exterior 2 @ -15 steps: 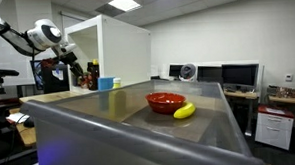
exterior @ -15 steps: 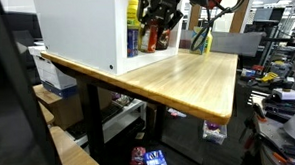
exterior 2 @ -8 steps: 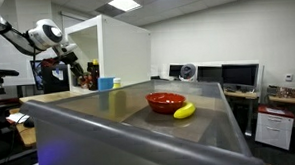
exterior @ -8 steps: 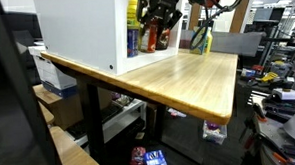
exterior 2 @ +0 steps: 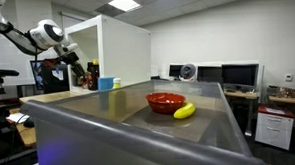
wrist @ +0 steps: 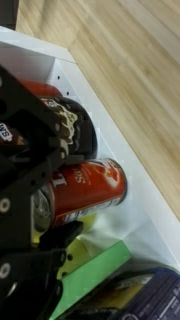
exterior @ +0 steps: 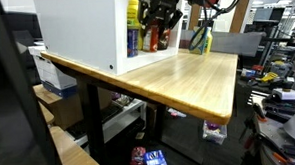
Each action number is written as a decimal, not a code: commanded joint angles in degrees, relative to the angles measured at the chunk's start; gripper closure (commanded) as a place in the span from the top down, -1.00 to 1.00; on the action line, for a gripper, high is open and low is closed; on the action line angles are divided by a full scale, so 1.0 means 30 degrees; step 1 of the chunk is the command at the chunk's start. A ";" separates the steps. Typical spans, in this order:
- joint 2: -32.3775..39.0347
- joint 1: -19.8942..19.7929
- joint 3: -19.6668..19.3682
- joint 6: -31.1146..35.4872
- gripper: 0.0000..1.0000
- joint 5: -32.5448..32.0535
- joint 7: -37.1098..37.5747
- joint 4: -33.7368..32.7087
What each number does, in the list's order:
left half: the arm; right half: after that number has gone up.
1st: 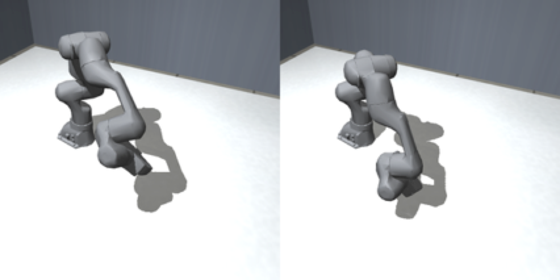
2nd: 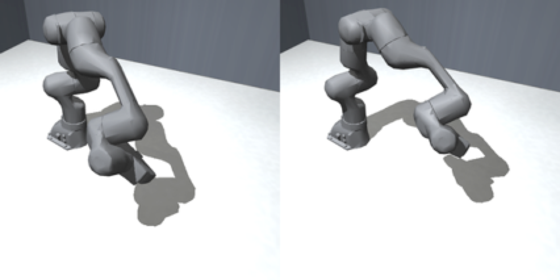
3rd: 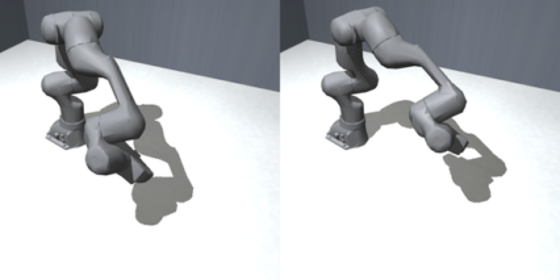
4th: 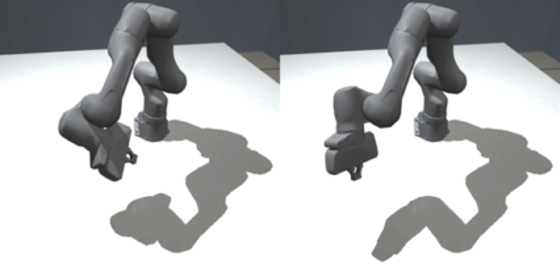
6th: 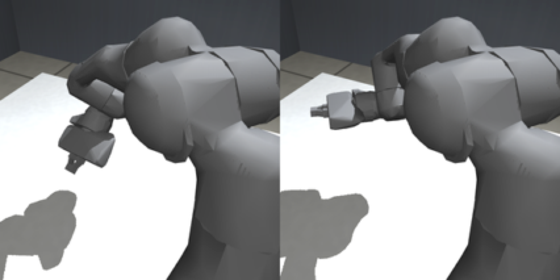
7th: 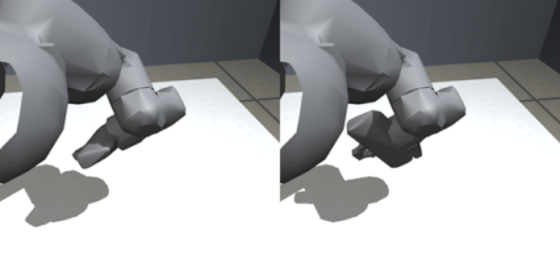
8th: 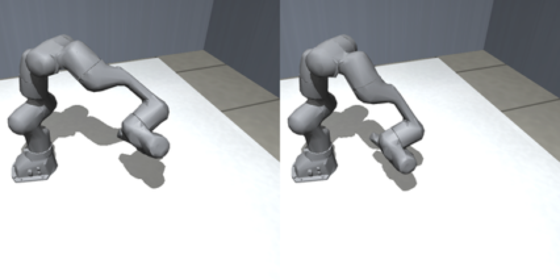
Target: Move the red can backwards
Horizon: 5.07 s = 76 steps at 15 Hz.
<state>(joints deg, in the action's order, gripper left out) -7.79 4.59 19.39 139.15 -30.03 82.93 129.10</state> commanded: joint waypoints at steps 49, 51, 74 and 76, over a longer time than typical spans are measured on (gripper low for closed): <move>-0.3320 0.3291 -0.3820 -0.3334 1.00 1.0548 -1.3258 0.0992; -0.3493 0.3611 -0.4556 -0.3374 1.00 1.0879 -1.5534 0.1318; -0.3855 0.2655 -0.3786 0.0576 -0.65 1.1578 -2.6211 0.3529; -0.3683 0.2299 -0.3436 0.1307 -0.87 1.0914 -2.5339 0.3594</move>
<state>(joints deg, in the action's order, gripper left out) -17.50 12.94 7.52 139.26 2.95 5.14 137.69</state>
